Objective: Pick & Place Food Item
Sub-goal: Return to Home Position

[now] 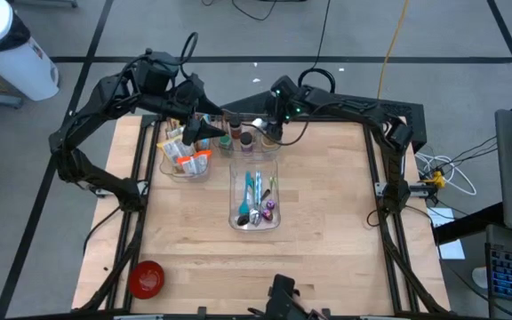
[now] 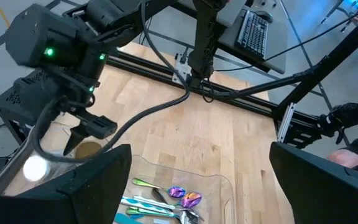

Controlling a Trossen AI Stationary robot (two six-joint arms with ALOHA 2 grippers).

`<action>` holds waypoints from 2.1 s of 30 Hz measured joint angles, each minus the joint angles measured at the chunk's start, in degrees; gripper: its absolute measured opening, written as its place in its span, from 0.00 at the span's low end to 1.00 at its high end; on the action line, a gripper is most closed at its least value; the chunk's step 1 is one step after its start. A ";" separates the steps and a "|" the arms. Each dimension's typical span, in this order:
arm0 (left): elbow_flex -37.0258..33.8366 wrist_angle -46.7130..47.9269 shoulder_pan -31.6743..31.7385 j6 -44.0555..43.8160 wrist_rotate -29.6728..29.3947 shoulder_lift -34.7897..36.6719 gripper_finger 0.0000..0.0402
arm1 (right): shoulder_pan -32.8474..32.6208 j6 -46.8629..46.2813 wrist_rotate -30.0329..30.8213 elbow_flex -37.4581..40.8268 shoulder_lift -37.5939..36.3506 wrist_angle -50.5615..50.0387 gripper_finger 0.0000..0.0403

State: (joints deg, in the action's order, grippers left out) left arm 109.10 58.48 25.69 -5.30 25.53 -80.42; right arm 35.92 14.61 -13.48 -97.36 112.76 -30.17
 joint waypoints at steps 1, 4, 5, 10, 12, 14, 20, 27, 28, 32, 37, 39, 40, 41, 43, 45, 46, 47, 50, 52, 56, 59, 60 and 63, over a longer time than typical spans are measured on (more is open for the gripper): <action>0.02 -0.02 0.00 0.00 -0.07 0.02 0.97 | -0.02 0.00 -0.06 0.00 -0.43 0.39 0.70; 0.00 -0.30 0.00 -0.06 -0.11 0.30 0.97 | -0.04 0.00 -0.06 0.00 -2.27 1.12 0.69; 0.00 -0.32 0.12 -0.17 -0.15 0.59 0.97 | -0.04 -0.07 -0.09 0.00 -2.85 2.04 0.68; 0.08 -2.02 0.33 -0.69 -0.16 2.04 0.97 | -0.02 -0.48 -0.06 0.00 -6.15 5.32 0.67; 0.08 -2.10 0.32 -0.81 -0.22 2.19 0.97 | -0.02 -1.06 -0.08 0.00 -7.13 6.39 0.67; 0.06 -2.05 0.31 -0.90 -0.61 2.46 0.97 | -0.02 -2.05 -0.06 -0.02 -7.68 7.18 0.67; 0.06 -2.03 0.47 -0.28 -4.20 3.67 0.97 | -0.02 -6.40 -0.26 0.00 -9.55 11.40 0.66; 0.02 -1.63 2.20 0.36 -11.93 10.21 0.97 | 0.10 -11.79 -0.28 -0.02 -15.55 18.46 0.53; -0.03 -1.55 2.33 0.61 -13.05 11.47 0.97 | 0.06 -11.81 -0.28 -0.02 -16.52 18.94 0.51; -3.47 -2.17 2.76 0.26 -17.79 17.74 0.97 | -0.21 -13.04 -0.27 0.51 -20.92 19.20 0.41; -14.93 -9.32 2.80 -2.53 -21.68 28.51 0.97 | -1.11 -15.70 -0.02 10.14 -29.62 26.61 0.33; -21.28 -14.57 2.80 -4.14 -23.12 33.02 0.97 | -1.65 -17.87 0.45 17.06 -34.12 33.86 0.32; -24.70 -17.06 2.79 -5.00 -24.12 35.26 0.97 | -2.20 -18.55 1.48 20.62 -36.47 36.99 0.31; -28.09 -19.40 2.80 -5.93 -25.15 37.38 0.97 | -2.93 -18.54 2.93 24.00 -38.77 39.87 0.30; -34.60 -24.88 2.80 -7.68 -26.69 41.27 0.97 | -4.86 -16.80 6.90 30.22 -43.12 44.66 0.28; -40.62 -29.23 2.80 -9.26 -28.66 44.89 0.97 | -6.89 -14.30 10.46 35.39 -47.15 47.06 0.26; -43.26 -30.58 2.79 -9.83 -30.03 46.59 0.97 | -7.89 -13.34 12.04 37.71 -48.93 47.95 0.25; -45.71 -31.37 2.80 -10.05 -31.74 48.16 0.97 | -8.79 -12.63 13.26 39.88 -50.59 48.94 0.24; -51.44 -31.65 2.80 -12.40 -36.71 52.39 0.97 | -10.50 -13.32 16.61 46.00 -55.55 50.28 0.21; -54.42 -31.71 2.80 -14.67 -37.79 54.68 0.97 | -11.12 -16.50 18.51 50.32 -58.88 51.13 0.19; -58.76 -31.81 2.80 -17.70 -36.92 58.54 0.97 | -11.99 -20.01 19.54 58.22 -64.61 53.58 0.16; -61.13 -31.74 2.80 -17.99 -35.34 60.75 0.97 | -12.45 -20.84 19.48 63.46 -68.32 53.52 0.13; -61.71 -31.71 2.80 -18.03 -34.79 61.37 0.97 | -12.45 -21.85 19.55 65.12 -69.45 53.50 0.13; -63.37 -31.81 2.80 -18.81 -33.84 63.06 0.97 | -12.43 -25.07 21.78 70.08 -73.31 53.47 0.10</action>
State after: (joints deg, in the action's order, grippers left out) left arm 45.74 26.67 28.49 -24.11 -8.31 -17.37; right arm 23.49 -10.45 8.31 -27.28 39.46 23.31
